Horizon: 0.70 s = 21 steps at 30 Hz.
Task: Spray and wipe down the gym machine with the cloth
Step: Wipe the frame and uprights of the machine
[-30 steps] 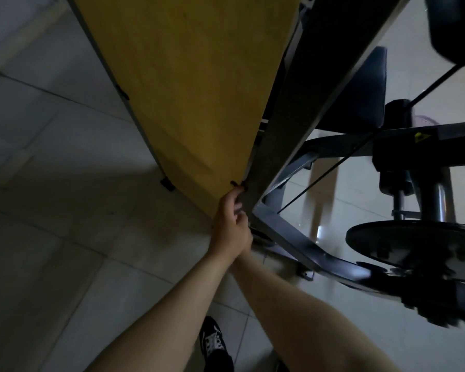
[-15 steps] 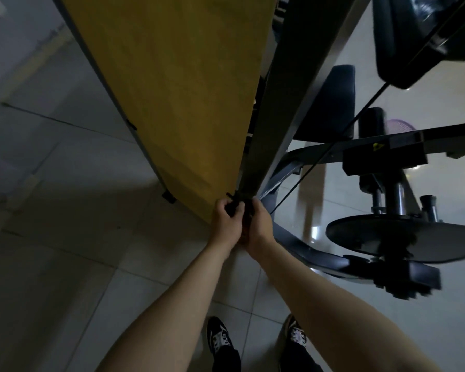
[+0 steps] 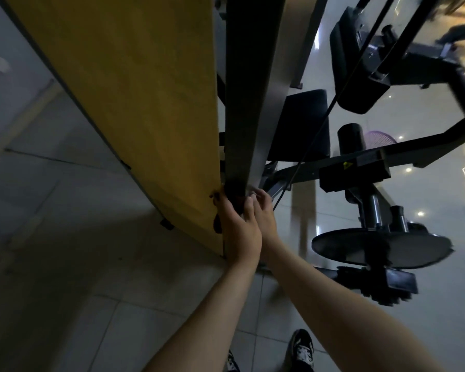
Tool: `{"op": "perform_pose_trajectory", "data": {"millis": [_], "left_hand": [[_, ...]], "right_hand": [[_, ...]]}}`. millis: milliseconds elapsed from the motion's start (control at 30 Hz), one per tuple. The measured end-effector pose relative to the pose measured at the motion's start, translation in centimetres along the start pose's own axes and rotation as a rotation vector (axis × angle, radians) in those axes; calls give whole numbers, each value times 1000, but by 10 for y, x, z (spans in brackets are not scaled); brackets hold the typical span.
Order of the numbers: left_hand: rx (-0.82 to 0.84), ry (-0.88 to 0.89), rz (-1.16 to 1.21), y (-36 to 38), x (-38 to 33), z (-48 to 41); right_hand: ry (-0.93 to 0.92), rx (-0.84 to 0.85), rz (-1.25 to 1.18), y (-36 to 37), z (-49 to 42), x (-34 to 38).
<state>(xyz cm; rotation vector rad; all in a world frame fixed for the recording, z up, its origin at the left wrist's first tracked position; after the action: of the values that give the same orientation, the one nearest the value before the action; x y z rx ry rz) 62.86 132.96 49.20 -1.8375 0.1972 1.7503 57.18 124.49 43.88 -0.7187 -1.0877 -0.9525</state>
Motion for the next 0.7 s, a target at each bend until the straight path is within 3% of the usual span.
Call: {"op": "perform_pose_trajectory", "data": {"millis": [267, 433, 600, 700], "left_hand": [[-15, -165, 109, 7, 18, -3], [151, -527, 217, 4, 44, -2], [328, -427, 161, -5, 18, 27], [349, -325, 163, -10, -5, 32]], "right_hand": [[130, 84, -76, -6, 1, -4], [269, 155, -63, -11, 29, 0], [254, 213, -206, -13, 65, 22], [188, 149, -146, -22, 75, 40]]}}
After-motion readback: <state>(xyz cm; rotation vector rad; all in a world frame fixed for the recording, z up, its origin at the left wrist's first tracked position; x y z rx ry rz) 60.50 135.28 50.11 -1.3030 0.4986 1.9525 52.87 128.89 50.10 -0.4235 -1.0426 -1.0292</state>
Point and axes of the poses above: each hand's wrist, its own z-axis away from the middle knuckle, its own y-axis out of the palm, x = y × z, the point moved 7 cm from there along -z, towards the middle knuckle, and after that the axes turned 3 degrees about x, right-handed, at the moved point
